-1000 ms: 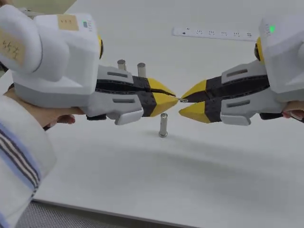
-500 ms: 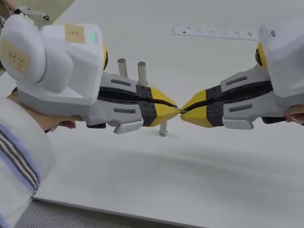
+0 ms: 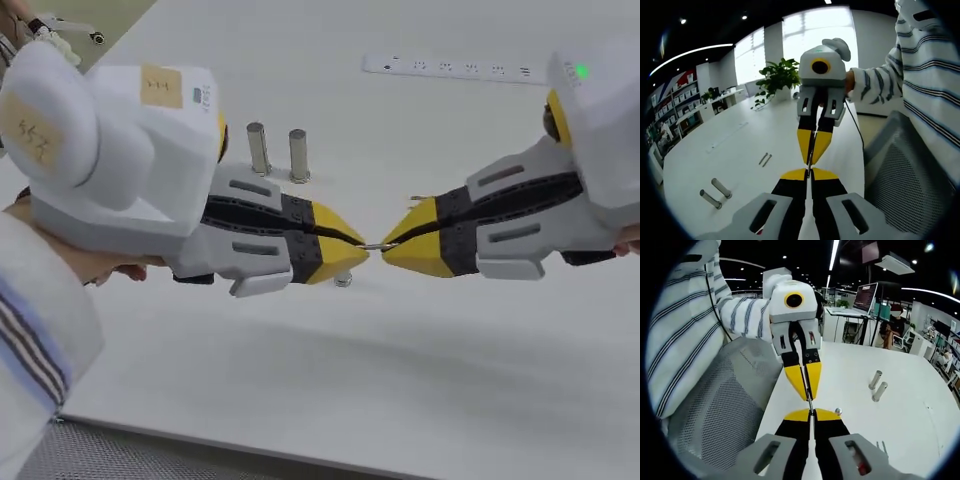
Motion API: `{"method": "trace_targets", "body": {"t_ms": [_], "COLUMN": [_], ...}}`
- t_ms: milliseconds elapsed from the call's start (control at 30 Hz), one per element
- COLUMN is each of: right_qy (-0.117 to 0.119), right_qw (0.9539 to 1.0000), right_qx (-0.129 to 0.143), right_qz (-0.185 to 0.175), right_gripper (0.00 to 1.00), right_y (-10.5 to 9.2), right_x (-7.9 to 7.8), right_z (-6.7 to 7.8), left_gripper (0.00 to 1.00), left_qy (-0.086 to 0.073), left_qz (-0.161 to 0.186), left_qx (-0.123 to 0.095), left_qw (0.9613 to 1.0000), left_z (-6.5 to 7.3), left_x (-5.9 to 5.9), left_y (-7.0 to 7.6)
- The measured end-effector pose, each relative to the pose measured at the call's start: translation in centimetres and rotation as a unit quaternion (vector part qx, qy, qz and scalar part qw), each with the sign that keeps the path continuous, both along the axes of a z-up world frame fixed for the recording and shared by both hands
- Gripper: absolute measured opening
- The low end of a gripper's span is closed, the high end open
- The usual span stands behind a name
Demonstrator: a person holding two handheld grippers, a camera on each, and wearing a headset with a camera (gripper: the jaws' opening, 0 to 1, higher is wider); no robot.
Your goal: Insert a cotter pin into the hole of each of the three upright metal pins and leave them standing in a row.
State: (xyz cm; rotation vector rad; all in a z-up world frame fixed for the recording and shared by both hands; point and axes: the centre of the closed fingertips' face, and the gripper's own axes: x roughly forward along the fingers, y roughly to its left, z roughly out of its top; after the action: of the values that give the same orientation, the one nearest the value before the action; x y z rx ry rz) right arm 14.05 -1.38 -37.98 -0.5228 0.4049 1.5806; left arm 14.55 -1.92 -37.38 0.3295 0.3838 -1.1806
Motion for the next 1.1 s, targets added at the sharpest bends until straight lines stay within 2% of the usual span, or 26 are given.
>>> {"method": "trace_targets", "body": {"t_ms": [133, 333, 667, 767, 900, 1100], "right_qy": [-0.008, -0.012, -0.006, 0.001, 0.005, 0.009], "right_qw": [1.0, 0.9998, 0.9986, 0.9975, 0.9959, 0.9947], "right_qx": [-0.004, -0.017, -0.036, -0.044, -0.052, -0.058], "right_qz": [0.003, 0.004, -0.037, -0.055, -0.073, -0.085], "right_gripper": [0.0, 0.0, 0.0, 0.0, 0.0, 0.0], "right_y": [-0.1, -0.2, -0.9, -1.2, -1.6, -1.8], "right_x": [-0.1, -0.2, 1.3, 2.0, 3.1, 3.9], "right_z": [0.1, -0.1, -1.4, -2.1, -3.1, -4.2], "left_gripper": [0.0, 0.0, 0.11, 0.14, 0.17, 0.14], "left_qy": [0.009, 0.003, 0.005, 0.004, 0.007, 0.024], "left_qz": [0.007, 0.012, 0.059, 0.076, 0.083, 0.095], "left_qx": [-0.011, -0.006, -0.003, -0.001, 0.006, 0.027], "left_qw": [0.9999, 0.9999, 0.9983, 0.9971, 0.9965, 0.9948], "left_z": [0.1, -0.1, -1.0, -1.5, -2.3, -4.0], "left_x": [0.0, 0.4, 2.6, 3.5, 4.1, 4.9], "left_y": [0.0, 0.4, 2.3, 2.7, 2.8, 3.1]}}
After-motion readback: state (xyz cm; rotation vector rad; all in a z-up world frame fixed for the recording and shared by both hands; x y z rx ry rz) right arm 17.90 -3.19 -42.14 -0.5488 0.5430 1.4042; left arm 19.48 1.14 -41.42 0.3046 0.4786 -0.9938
